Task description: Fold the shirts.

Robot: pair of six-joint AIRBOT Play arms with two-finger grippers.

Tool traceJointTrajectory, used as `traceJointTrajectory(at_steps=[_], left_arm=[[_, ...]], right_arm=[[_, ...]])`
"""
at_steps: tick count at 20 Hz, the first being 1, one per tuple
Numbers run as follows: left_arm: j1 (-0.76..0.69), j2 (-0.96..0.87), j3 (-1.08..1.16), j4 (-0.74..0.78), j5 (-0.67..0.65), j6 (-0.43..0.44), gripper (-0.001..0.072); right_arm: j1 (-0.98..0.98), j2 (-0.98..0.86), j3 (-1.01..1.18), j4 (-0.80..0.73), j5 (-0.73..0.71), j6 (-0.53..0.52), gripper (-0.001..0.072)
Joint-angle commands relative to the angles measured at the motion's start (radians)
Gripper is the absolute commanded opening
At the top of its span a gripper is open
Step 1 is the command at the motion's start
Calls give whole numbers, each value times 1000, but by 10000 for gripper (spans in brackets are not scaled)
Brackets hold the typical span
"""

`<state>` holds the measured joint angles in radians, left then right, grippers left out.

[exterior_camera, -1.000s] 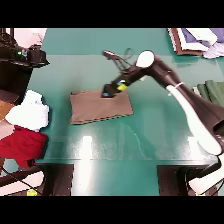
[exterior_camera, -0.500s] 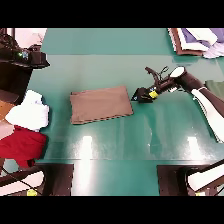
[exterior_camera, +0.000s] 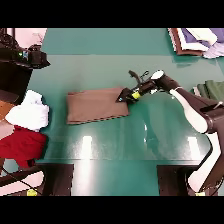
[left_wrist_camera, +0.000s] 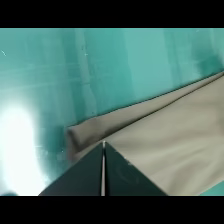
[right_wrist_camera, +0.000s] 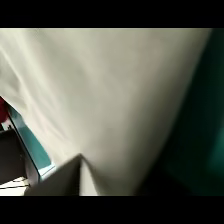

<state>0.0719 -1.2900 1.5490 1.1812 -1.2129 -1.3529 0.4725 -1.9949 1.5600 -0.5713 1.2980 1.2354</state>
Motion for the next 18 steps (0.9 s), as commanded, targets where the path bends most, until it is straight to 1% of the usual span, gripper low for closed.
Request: traceJointTrajectory(at_steps=[1, 2, 5, 8, 14, 16, 18], left_arm=[[0, 0, 0, -21, 0, 0, 30], [0, 0, 0, -34, -1, 0, 31], [-3, 0, 0, -83, -8, 0, 30], [-56, 0, 0, -84, -9, 0, 30], [-224, 0, 0, -85, 71, -1, 30], [-263, 0, 0, -87, 104, -2, 30], [-299, 0, 0, -92, 114, -5, 30]], right_arm=[[56, -25, 29, 83, 1, -26, 79], [58, -21, 29, 81, 1, -40, 15], [29, 26, 29, 70, 13, -43, 15], [-69, 140, 29, 40, 19, -43, 15], [-430, 404, 29, -135, 94, -1, 15], [-572, 460, 29, -183, 82, -1, 15], [-712, 484, 29, -188, 60, -2, 15]])
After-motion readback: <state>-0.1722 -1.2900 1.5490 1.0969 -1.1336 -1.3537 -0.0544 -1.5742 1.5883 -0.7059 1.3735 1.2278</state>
